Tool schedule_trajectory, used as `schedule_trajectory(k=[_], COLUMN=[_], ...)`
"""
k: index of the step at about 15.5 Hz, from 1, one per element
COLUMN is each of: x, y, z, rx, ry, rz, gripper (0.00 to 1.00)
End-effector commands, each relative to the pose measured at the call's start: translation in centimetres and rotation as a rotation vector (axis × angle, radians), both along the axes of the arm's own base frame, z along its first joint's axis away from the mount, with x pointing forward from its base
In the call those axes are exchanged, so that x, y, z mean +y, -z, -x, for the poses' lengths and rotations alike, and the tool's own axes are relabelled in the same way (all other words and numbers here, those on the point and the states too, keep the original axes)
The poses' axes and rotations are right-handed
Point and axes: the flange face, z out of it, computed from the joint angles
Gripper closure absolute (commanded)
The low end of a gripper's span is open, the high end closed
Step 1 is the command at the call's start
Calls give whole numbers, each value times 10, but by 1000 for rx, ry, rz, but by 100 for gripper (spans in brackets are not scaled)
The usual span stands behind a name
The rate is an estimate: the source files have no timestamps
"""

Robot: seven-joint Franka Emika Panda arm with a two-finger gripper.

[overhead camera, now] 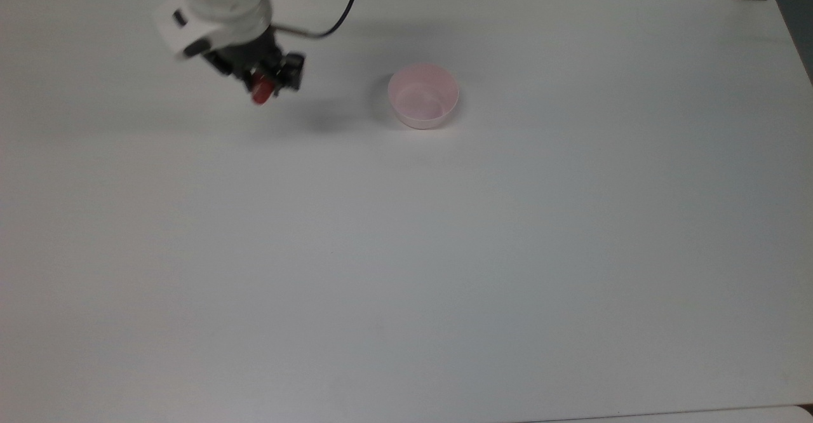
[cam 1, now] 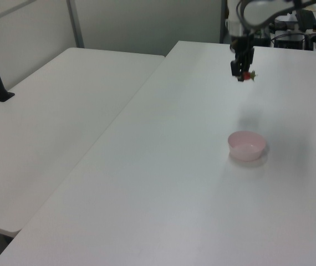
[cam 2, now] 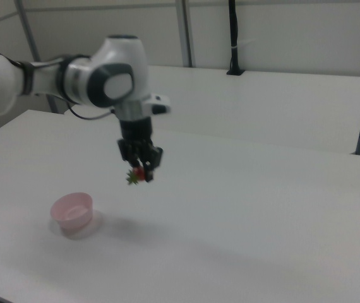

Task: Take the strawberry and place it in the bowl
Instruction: 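Lift the strawberry and carry it over the pink bowl, then lower the strawberry into the pink bowl and open the gripper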

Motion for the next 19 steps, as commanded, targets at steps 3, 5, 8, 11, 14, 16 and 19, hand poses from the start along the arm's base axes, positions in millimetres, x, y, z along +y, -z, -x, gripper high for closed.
schedule_trajectory(k=[3,5,8,11,14,16,19], x=[114,149,196,228,232,233,234], y=[-15,-6,21,58,87,90,82], z=[15,21,36,49,49,48,47], rx=[38,56,93,97,101,93,84], ry=[-204,-268,-360,-414,-406,-397,-397], rz=[-17,-17,-12,-2,30,33,33], gripper=[89,86,83,81,68,18,0])
